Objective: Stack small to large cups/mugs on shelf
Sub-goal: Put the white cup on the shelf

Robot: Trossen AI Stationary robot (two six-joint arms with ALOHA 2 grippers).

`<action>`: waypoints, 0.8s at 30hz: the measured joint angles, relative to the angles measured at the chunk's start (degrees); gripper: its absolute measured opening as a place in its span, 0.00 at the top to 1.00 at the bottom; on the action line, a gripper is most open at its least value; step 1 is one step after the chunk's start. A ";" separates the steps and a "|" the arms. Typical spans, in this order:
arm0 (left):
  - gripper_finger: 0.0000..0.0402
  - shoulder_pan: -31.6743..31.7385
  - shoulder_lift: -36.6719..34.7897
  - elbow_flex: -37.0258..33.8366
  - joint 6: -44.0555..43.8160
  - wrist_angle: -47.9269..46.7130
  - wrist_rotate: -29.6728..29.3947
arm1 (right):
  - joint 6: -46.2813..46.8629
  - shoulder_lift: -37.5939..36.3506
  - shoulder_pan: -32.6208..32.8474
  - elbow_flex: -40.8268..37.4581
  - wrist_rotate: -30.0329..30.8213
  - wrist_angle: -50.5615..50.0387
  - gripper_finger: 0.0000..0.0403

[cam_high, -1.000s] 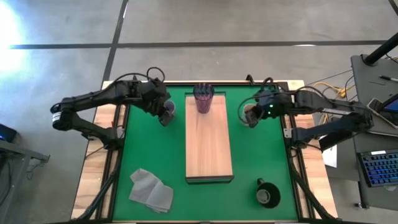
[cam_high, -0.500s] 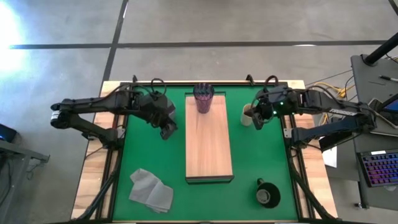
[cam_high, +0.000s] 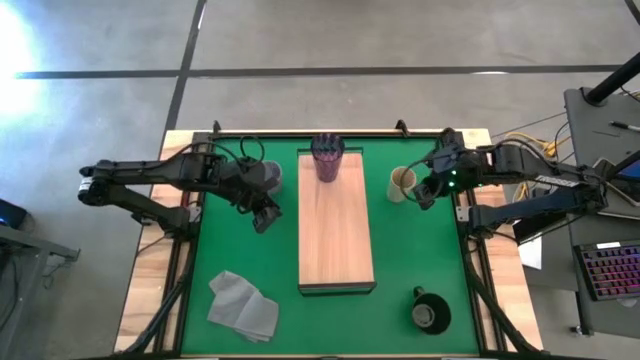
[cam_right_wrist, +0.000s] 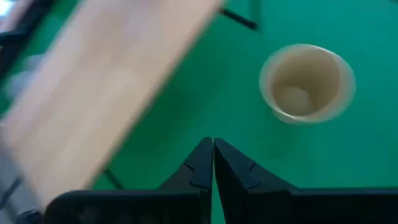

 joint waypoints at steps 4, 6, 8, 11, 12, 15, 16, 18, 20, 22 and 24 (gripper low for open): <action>0.79 0.02 -1.89 -0.02 -0.24 -0.24 -1.03 | 4.29 -2.55 -0.02 -0.02 3.00 -4.07 0.97; 0.79 0.04 -3.19 -0.02 -0.38 -1.00 -2.52 | 6.07 -3.89 -0.01 -0.24 4.21 -5.41 0.95; 0.79 0.04 -4.51 -0.02 -1.25 -3.24 -4.64 | 8.16 -5.10 -0.04 -0.46 5.54 -7.02 0.91; 0.79 0.04 -6.52 -1.04 -2.22 -3.77 -7.06 | 11.04 -6.60 -0.07 -0.95 7.61 -9.68 0.86; 0.79 0.06 -7.37 -1.85 -2.75 -3.82 -7.63 | 12.09 -6.84 -0.07 -1.22 8.14 -10.38 0.84; 0.79 0.09 -9.96 -5.14 -4.03 -2.35 -8.06 | 16.72 -7.33 -0.33 -3.05 10.21 -12.83 0.78; 0.79 0.09 -10.63 -6.28 -4.48 -2.29 -8.29 | 18.52 -7.33 -0.71 -4.09 10.57 -13.26 0.76; 0.79 0.09 -11.92 -8.55 -5.84 -1.86 -8.66 | 21.08 -7.19 -1.86 -6.69 10.73 -13.07 0.74; 0.79 0.09 -13.14 -10.48 -7.45 -1.10 -8.66 | 21.93 -6.64 -2.90 -9.02 10.70 -10.08 0.72; 0.79 0.09 -14.09 -11.96 -8.77 -0.13 -8.66 | 21.83 -5.81 -4.11 -10.60 10.64 -6.23 0.71; 0.79 0.09 -14.83 -13.18 -9.70 0.15 -8.66 | 20.49 -4.54 -5.90 -11.11 10.67 -2.71 0.69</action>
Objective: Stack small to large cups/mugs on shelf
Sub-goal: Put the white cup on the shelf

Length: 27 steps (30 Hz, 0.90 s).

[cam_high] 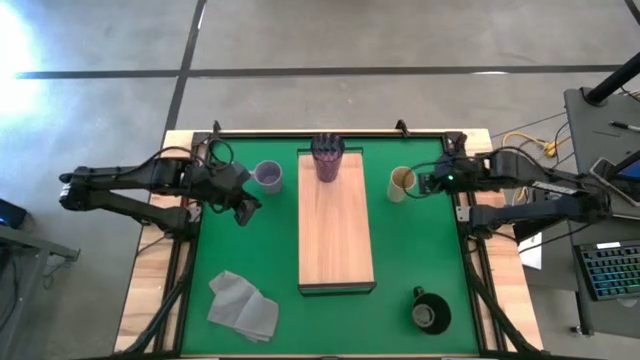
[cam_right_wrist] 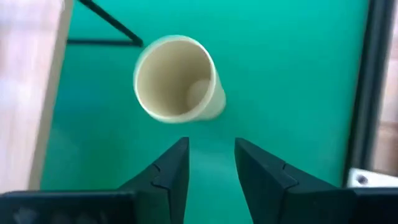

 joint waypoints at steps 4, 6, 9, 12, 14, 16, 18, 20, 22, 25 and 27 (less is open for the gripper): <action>0.79 0.00 -0.97 -0.75 -0.61 0.62 -0.24 | -2.90 3.17 -5.54 -0.12 -0.08 0.63 0.68; 0.79 0.00 -1.33 -1.13 -1.22 0.77 -0.26 | -3.85 5.05 -8.35 -0.16 -1.30 0.77 0.68; 0.79 0.00 -1.77 -1.84 -2.04 1.79 -0.38 | -7.21 7.93 -11.54 -0.25 -3.70 3.13 0.68; 0.79 0.00 -2.03 -2.33 -2.35 1.85 -0.41 | -10.59 11.01 -13.54 -0.08 -5.06 5.53 0.68; 0.79 0.00 -2.23 -2.75 -3.17 1.78 -0.39 | -12.14 12.92 -14.61 0.09 -5.53 6.34 0.68; 0.79 0.00 -2.18 -2.86 -3.56 1.64 -0.39 | -13.73 14.71 -15.68 0.14 -6.43 6.43 0.68; 0.79 0.00 -2.18 -2.88 -3.59 1.72 -0.40 | -15.25 16.49 -16.42 0.07 -6.80 6.41 0.68; 0.79 0.00 -2.21 -2.93 -3.66 1.72 -0.39 | -16.22 18.20 -16.87 0.01 -7.68 6.35 0.68; 0.79 0.00 -2.11 -2.93 -3.72 1.70 -0.39 | -17.07 19.44 -17.05 -0.01 -7.76 6.52 0.68; 0.79 0.00 -2.08 -2.95 -3.73 1.71 -0.40 | -18.27 20.76 -17.06 -0.01 -7.73 7.93 0.68; 0.79 0.00 -2.06 -2.94 -3.72 1.71 -0.40 | -18.93 21.57 -17.07 -0.01 -7.71 8.87 0.68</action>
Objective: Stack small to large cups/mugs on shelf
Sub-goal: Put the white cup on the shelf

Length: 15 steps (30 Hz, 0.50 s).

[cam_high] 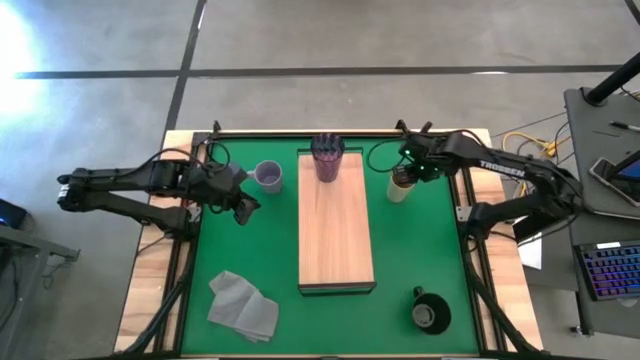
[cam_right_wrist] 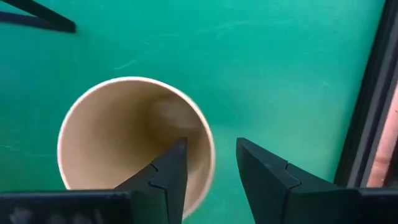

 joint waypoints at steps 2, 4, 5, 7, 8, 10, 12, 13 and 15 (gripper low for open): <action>0.79 0.00 0.06 -0.01 0.00 0.00 -0.05 | -0.76 0.88 0.00 0.00 0.14 1.13 0.68; 0.79 0.00 0.19 -0.01 0.00 0.00 -0.30 | -1.91 1.68 0.00 0.00 0.14 1.71 0.68; 0.79 0.00 0.19 -0.01 0.00 0.00 -0.32 | -2.56 2.08 0.00 0.00 0.14 1.93 0.68; 0.79 0.00 0.28 -0.01 -0.49 0.00 -0.45 | -3.82 2.88 0.00 -0.02 0.16 1.74 0.70; 0.79 0.00 0.34 -0.01 -1.22 0.00 -0.49 | -4.25 3.20 0.00 -0.10 0.18 1.83 0.71; 0.79 0.00 0.27 -0.01 -1.35 -0.01 -0.48 | -5.42 3.75 0.00 -0.42 0.33 1.89 0.75; 0.79 0.00 0.21 -0.01 -1.40 0.00 -0.49 | -6.44 4.51 0.00 -0.76 0.36 2.03 0.79; 0.79 0.00 0.21 -0.01 -1.40 -0.01 -0.49 | -7.03 4.92 -0.02 -0.93 0.32 2.02 0.81; 0.79 0.00 0.19 -0.01 -1.41 -0.01 -0.61 | -7.81 5.63 0.00 -0.99 0.25 2.04 0.86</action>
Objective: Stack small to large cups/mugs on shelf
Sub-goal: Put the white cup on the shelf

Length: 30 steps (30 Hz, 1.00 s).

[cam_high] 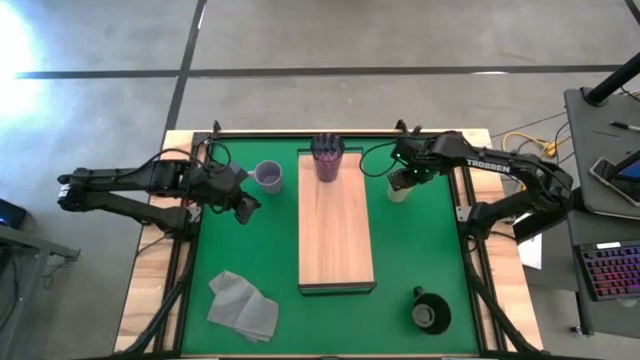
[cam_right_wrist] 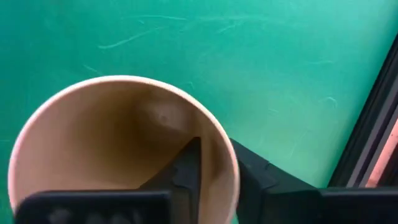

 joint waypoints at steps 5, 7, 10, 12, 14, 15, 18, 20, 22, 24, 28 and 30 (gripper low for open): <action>0.79 -0.02 0.26 0.00 0.04 -0.01 -0.35 | -2.75 0.42 0.04 -0.10 -0.33 0.24 0.96; 0.79 -0.01 0.36 0.00 0.04 -0.01 -0.35 | -3.29 -0.31 0.04 -0.01 -0.76 0.12 0.97; 0.79 -0.01 0.35 0.00 0.06 -0.01 -0.34 | -3.43 -2.39 0.04 0.31 -1.98 -0.03 0.97; 0.79 -0.02 0.45 0.00 0.08 -0.01 -0.35 | -3.43 -3.88 0.12 0.81 -3.44 -0.77 0.98; 0.79 0.00 0.52 0.00 0.08 -0.01 -0.32 | -3.43 -5.44 0.83 1.48 -4.32 -1.79 0.98; 0.79 -0.02 0.52 0.00 0.08 -0.01 -0.32 | -3.42 -6.16 1.36 1.96 -4.54 -2.52 0.98; 0.79 -0.01 0.64 0.00 0.08 -0.01 -0.35 | -3.58 -7.86 3.80 3.76 -4.61 -5.60 0.98; 0.79 -0.02 0.69 -0.02 0.08 -0.01 -0.49 | -3.60 -8.28 6.05 5.54 -4.41 -8.17 0.98; 0.79 -0.02 0.87 -0.02 0.08 -0.01 -0.54 | -3.48 -8.46 8.75 7.73 -3.64 -10.66 0.98; 0.79 -0.02 0.91 -0.02 0.10 -0.01 -0.54 | -2.77 -8.47 11.72 10.52 -2.62 -12.87 0.98; 0.79 -0.02 1.29 -0.02 0.10 0.01 -0.61 | 0.80 -8.47 17.19 16.44 -1.10 -17.10 0.98; 0.79 -0.02 1.38 -0.04 0.08 0.07 -0.64 | 2.73 -8.47 20.02 19.48 -1.13 -18.88 0.98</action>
